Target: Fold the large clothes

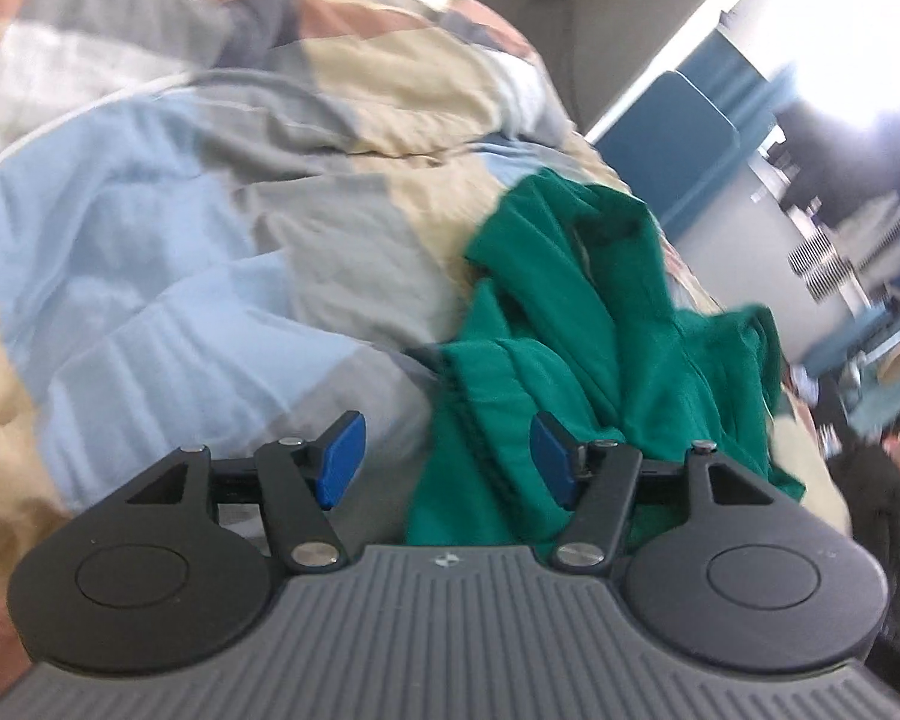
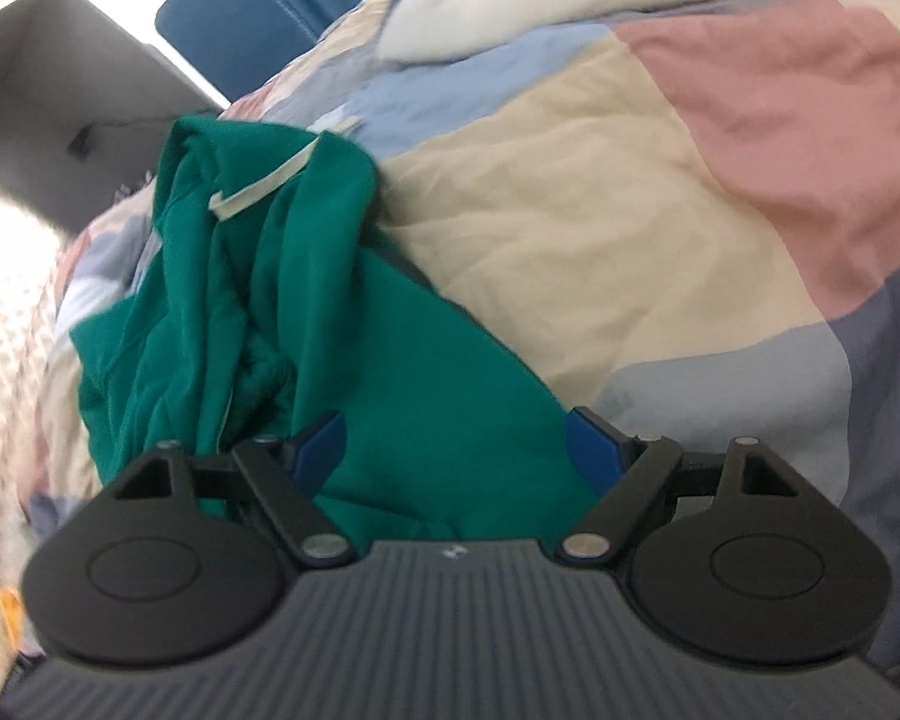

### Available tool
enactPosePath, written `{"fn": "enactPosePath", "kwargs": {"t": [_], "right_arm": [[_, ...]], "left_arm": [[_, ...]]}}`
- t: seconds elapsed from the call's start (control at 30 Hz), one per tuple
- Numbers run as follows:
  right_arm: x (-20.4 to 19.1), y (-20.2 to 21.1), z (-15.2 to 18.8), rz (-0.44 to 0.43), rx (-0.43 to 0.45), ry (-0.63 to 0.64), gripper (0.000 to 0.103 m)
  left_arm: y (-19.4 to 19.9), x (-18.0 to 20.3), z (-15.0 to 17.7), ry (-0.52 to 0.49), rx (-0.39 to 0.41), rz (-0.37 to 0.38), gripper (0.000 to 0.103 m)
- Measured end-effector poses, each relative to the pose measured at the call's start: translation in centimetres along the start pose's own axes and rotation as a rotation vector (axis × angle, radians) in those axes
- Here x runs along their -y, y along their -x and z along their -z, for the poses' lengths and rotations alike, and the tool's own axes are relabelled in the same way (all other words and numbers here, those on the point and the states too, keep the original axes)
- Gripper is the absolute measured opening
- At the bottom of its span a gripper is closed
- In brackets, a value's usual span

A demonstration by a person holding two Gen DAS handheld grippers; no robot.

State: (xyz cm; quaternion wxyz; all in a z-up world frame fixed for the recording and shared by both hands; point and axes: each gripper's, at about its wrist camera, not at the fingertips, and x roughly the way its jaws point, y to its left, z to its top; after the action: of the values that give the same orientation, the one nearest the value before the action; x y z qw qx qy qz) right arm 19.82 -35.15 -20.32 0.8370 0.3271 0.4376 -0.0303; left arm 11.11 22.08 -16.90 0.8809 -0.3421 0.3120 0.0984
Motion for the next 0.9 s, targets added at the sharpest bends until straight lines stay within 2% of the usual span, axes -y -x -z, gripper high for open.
{"fn": "enactPosePath", "kwargs": {"t": [0.13,0.23,0.33,0.47,0.57,0.63,0.73,0.8,0.9], "right_arm": [[0.1,-1.1,0.1,0.007,-0.04,-0.019,0.083],[0.5,-2.2,0.1,-0.063,-0.117,-0.065,0.089],[0.4,-1.9,0.4,-0.115,-0.137,-0.079,0.091],[0.4,-1.5,0.8,-0.253,-0.179,-0.115,0.091],[-0.5,-1.3,1.1,-0.366,-0.207,-0.085,0.091],[-1.3,-1.4,1.3,-0.412,-0.226,-0.064,0.091],[-1.7,-1.5,1.3,-0.359,-0.222,-0.02,0.091],[-1.4,-1.5,1.3,-0.292,-0.221,-0.018,0.09],[-1.0,-1.6,1.2,-0.143,-0.196,-0.011,0.088]], "left_arm": [[-1.3,-1.0,0.0,0.077,-0.067,0.044,0.066],[-2.4,-0.8,0.5,0.084,-0.129,0.072,0.066],[-3.4,-0.5,1.1,0.085,-0.18,0.096,0.066],[-3.8,-0.6,1.4,0.106,-0.207,0.128,0.066],[-4.2,-1.0,1.6,0.149,-0.254,0.188,0.066],[-4.3,-0.9,1.8,0.146,-0.269,0.201,0.066],[-4.2,-0.5,2.0,0.122,-0.272,0.177,0.066],[-4.2,-0.4,2.1,0.119,-0.272,0.162,0.066],[-4.3,-0.3,2.1,0.114,-0.271,0.152,0.066]]}}
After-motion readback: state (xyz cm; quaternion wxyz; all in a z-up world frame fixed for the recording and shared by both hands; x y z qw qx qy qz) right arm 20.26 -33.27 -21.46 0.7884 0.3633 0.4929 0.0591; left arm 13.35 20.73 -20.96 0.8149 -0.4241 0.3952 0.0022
